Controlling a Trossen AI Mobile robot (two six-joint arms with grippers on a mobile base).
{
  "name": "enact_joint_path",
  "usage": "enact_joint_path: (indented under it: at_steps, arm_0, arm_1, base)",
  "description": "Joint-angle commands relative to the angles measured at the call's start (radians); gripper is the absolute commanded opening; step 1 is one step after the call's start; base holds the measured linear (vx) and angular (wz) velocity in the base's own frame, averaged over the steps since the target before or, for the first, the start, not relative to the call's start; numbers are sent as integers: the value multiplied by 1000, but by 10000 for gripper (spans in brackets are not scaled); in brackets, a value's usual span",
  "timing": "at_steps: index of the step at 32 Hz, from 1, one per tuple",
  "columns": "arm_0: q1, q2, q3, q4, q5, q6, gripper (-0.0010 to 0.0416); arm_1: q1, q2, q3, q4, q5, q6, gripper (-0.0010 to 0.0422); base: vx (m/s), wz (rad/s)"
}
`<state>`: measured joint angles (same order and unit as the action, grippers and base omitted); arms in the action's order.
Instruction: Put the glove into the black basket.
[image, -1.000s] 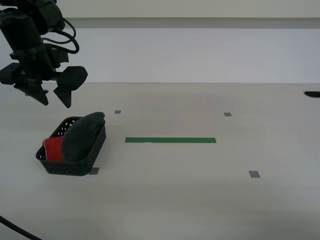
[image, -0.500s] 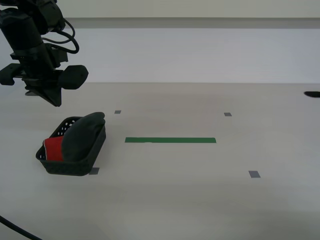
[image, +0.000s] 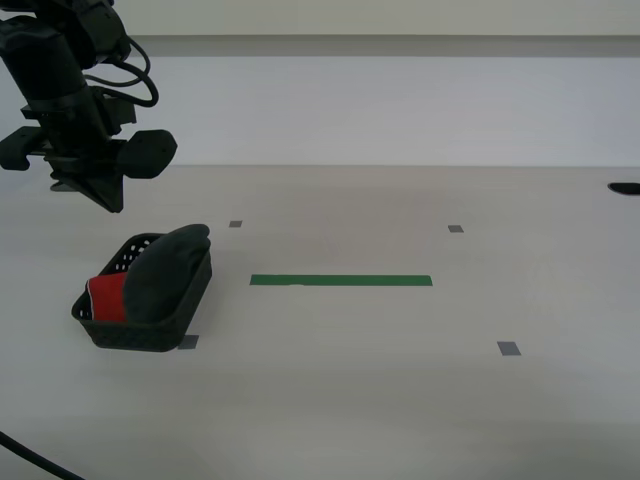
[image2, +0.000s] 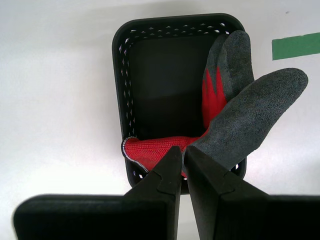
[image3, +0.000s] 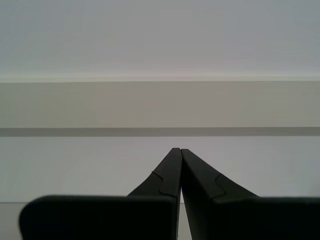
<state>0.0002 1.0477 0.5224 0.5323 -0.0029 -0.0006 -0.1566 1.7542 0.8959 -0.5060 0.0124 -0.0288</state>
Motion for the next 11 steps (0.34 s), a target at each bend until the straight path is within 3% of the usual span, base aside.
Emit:
enact_joint_path:
  at_steps: [1, 11]
  arm_0:
    - [0, 0, 1, 4, 0, 0, 1]
    - [0, 0, 1, 4, 0, 0, 1]
  arm_1:
    - [0, 0, 0, 0, -2, -2, 12]
    - [0, 0, 0, 0, -2, -2, 11]
  base:
    - [0, 0]
    - [0, 0]
